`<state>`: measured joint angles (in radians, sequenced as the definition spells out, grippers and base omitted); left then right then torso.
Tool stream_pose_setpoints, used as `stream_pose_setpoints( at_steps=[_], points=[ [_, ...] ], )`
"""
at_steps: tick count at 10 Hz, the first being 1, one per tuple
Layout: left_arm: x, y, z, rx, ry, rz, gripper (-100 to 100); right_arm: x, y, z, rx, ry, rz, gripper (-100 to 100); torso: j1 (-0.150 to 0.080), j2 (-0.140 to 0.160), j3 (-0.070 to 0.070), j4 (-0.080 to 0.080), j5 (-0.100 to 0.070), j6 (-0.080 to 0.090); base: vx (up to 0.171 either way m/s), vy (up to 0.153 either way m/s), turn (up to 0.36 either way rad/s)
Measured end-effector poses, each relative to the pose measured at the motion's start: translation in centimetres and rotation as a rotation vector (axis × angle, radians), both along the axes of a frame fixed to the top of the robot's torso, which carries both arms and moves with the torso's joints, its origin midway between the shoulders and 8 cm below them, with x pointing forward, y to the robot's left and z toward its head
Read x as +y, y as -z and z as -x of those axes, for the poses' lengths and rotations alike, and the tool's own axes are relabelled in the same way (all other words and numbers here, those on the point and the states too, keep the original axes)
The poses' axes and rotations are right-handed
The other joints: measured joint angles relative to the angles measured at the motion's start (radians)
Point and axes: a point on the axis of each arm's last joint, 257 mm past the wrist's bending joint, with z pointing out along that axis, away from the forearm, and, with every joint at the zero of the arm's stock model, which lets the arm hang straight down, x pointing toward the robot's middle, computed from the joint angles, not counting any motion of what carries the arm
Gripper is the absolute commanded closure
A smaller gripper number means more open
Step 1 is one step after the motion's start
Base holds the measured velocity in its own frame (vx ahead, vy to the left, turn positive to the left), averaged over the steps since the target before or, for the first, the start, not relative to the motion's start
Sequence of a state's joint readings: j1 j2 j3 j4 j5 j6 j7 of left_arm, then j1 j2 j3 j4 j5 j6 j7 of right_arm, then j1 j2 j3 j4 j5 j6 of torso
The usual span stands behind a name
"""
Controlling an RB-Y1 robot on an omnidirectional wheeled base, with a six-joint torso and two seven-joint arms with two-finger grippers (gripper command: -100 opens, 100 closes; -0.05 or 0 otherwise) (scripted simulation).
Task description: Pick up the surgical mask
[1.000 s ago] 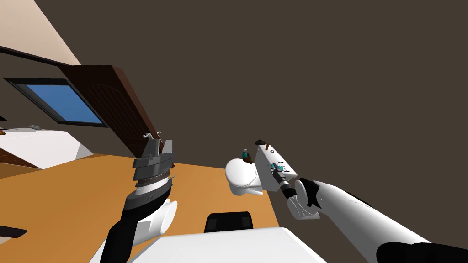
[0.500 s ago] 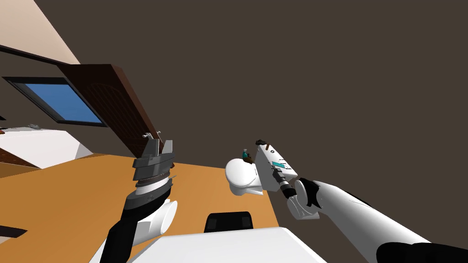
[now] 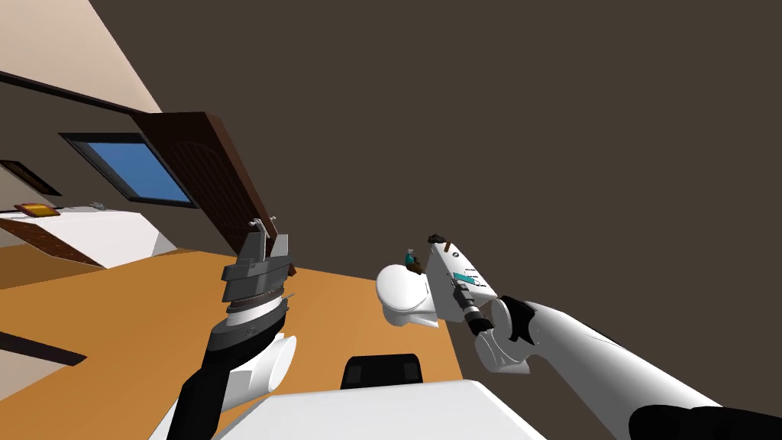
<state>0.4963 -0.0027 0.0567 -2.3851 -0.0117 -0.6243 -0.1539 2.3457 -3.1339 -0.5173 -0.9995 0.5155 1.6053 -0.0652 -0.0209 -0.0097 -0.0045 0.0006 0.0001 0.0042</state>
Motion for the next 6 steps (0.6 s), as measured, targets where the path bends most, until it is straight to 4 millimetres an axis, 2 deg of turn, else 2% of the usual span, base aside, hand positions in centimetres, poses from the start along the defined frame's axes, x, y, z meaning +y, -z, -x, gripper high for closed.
stream_pose_setpoints(
  at_steps=[4, 5, 6],
  points=[
    [0.0, 0.0, 0.0, 0.0, 0.0, 0.0, 0, 2.2, 0.4, 0.8, 0.005, 0.03, -0.004, 100, 0.002, 0.0, 0.0, 0.0, 0.0, 0.0, -0.037, -0.085, 0.075],
    [0.0, 0.0, 0.0, 0.0, 0.0, 0.0, 0, 2.8, 0.4, 1.1, 0.006, 0.037, -0.006, 100, 0.002, 0.0, 0.0, 0.0, 0.001, 0.0, -0.019, -0.036, 0.018],
    [0.0, 0.0, 0.0, 0.0, 0.0, 0.0, 0, 2.9, 0.4, 1.1, 0.006, 0.037, -0.003, 0, 0.004, -0.001, -0.001, 0.0, 0.001, 0.001, -0.004, -0.007, -0.002]
  ],
)
